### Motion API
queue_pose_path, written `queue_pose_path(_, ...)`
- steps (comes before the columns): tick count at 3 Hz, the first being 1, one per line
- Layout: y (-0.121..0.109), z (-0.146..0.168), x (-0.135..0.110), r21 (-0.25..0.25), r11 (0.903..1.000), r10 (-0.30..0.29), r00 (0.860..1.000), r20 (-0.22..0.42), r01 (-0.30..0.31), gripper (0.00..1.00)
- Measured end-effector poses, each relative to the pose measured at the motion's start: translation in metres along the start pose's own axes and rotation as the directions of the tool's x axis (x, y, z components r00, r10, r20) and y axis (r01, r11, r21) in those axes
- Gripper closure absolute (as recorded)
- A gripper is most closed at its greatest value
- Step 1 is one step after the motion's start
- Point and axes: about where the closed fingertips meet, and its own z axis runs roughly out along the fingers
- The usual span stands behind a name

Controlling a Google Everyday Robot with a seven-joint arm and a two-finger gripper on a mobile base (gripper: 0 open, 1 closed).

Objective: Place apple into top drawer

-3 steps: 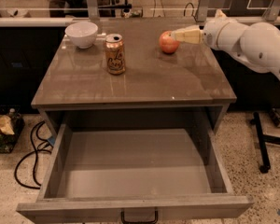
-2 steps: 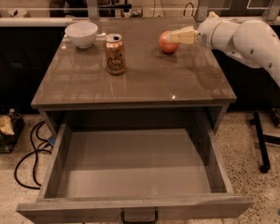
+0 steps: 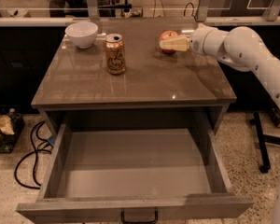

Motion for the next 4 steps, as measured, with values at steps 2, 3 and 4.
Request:
queue_pose_path(2,0.027,0.028,0.024,-0.101,0.9903,0.096,0.995,-0.005,-0.096,0.18)
queue_pose_path(3,0.033,0.033,0.026,-0.116,0.9876,0.106,0.994,-0.006,-0.106,0.49)
queue_pose_path(4,0.035,0.034,0.027,-0.12,0.987,0.107,0.994,-0.007,-0.107,0.72)
